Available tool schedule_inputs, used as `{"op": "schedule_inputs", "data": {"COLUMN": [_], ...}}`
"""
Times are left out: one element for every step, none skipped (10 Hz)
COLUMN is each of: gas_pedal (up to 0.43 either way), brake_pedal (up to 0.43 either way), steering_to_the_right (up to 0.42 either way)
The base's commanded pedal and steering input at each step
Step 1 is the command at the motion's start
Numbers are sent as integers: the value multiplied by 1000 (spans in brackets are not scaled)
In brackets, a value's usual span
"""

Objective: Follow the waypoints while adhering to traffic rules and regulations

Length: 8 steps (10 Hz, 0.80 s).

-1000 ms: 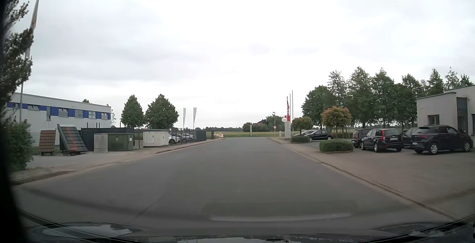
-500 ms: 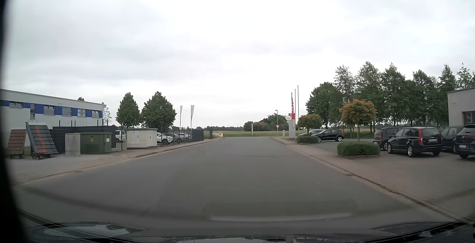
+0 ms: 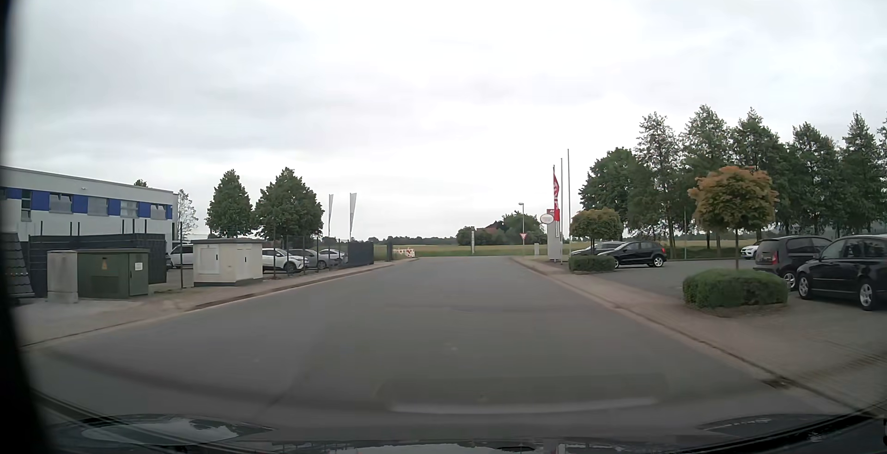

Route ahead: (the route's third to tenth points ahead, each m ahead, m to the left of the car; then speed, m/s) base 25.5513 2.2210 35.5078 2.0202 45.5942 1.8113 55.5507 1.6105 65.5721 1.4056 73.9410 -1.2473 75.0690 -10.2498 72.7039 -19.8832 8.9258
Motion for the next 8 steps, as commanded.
{"op": "schedule_inputs", "data": {"gas_pedal": [157, 150, 150, 150, 150, 150, 150, 150], "brake_pedal": [0, 0, 0, 0, 0, 0, 0, 0], "steering_to_the_right": [2, 3, 5, 5, 5, 4, 4, 4]}}
